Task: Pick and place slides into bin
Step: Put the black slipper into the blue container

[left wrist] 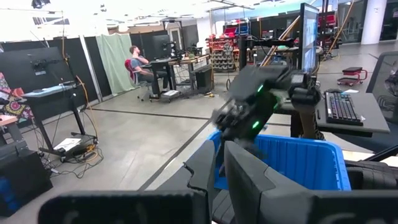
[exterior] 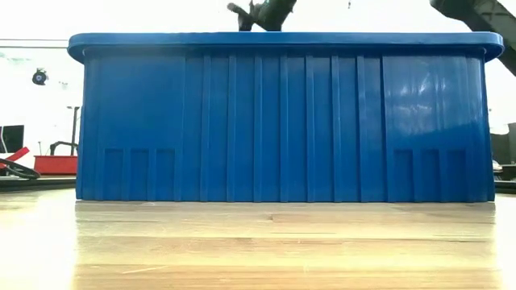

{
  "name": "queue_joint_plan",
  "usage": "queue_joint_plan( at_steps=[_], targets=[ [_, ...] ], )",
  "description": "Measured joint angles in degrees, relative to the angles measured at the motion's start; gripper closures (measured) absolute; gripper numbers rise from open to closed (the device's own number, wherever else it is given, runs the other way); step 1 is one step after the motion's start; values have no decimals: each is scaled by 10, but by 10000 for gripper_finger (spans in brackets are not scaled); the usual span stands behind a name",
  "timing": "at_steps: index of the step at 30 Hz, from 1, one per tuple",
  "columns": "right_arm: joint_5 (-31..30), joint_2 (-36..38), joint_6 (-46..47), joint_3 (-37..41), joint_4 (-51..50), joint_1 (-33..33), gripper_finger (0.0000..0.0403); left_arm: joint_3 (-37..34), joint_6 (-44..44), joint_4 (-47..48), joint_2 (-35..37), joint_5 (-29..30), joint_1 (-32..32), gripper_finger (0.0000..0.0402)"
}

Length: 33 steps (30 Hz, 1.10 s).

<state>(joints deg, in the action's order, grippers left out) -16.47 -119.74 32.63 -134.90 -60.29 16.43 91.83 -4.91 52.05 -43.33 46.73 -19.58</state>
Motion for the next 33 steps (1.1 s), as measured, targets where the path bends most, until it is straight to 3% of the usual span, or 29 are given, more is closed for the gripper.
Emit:
queue_joint_plan(
  at_steps=[12, 24, 33],
  targets=[
    [-2, 141, -159, 0, -51, -122, 161, -2, 58, -9, -10, -1, 0, 379],
    [-1, 202, -104, 0, -297, -298, 166, -4, 61, -67, -74, 1, 0, 379],
    [36, 197, -95, 17, -297, -434, 165, -4, 61, -66, -101, 0, 0, 379]
  ],
)
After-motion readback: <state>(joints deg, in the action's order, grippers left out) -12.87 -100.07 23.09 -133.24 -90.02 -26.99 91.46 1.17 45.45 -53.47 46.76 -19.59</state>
